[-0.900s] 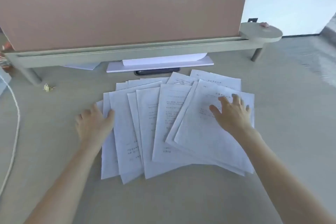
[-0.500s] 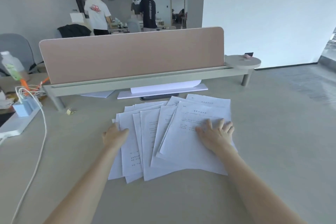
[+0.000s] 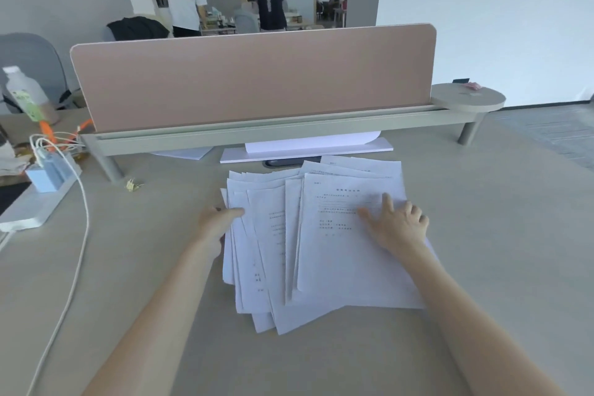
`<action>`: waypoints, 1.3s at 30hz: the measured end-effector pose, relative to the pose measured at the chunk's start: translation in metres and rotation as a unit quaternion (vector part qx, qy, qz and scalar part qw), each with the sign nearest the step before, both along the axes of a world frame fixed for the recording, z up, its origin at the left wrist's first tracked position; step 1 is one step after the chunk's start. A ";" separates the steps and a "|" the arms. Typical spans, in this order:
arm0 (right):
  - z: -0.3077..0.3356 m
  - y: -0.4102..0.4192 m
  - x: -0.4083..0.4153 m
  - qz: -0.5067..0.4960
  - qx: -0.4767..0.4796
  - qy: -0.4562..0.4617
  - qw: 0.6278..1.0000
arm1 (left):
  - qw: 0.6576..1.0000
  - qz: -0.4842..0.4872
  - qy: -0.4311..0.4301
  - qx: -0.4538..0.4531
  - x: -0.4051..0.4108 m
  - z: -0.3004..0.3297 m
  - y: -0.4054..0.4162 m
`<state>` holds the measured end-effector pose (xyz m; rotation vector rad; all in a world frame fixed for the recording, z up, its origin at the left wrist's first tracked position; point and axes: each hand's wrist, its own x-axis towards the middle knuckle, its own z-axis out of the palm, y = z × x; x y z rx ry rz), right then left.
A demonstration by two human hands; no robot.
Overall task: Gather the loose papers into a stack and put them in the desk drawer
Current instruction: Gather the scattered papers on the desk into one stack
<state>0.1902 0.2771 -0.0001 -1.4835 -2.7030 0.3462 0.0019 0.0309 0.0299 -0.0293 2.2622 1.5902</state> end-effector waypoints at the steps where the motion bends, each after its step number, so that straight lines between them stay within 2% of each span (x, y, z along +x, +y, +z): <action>1: 0.004 -0.003 0.000 0.006 -0.011 0.022 1.000 | 1.000 -0.006 -0.001 0.005 0.005 0.003 -0.001; 6: 0.024 0.000 0.003 -0.021 -0.092 0.128 0.987 | 0.997 -0.073 -0.014 0.016 0.018 0.005 -0.007; 11: 0.019 0.001 0.006 0.002 -0.040 0.063 0.997 | 0.993 -0.107 -0.041 0.005 0.018 0.001 -0.011; 17: 0.013 -0.020 -0.014 0.067 -0.030 0.089 0.993 | 0.993 -0.099 -0.068 0.014 0.017 0.005 0.005; 21: 0.013 -0.028 -0.035 0.101 -0.106 0.133 0.980 | 0.989 -0.129 -0.069 0.022 0.009 0.007 0.016; 24: 0.014 -0.018 -0.042 0.084 -0.158 0.174 0.968 | 0.986 -0.149 -0.073 0.006 -0.004 0.004 0.021; 28: 0.005 -0.018 -0.037 0.039 -0.116 0.193 0.973 | 0.982 -0.171 -0.076 0.023 -0.017 -0.002 0.026; 32: 0.000 -0.047 -0.043 0.037 -0.151 0.268 0.951 | 0.982 -0.173 -0.069 0.023 -0.005 -0.005 0.034; 36: 0.015 -0.052 -0.038 0.021 -0.229 0.328 0.916 | 0.982 -0.170 -0.062 0.049 0.000 -0.003 0.031; 39: 0.020 -0.044 -0.029 -0.007 -0.264 0.364 0.893 | 0.976 -0.187 -0.052 0.096 0.004 0.007 0.021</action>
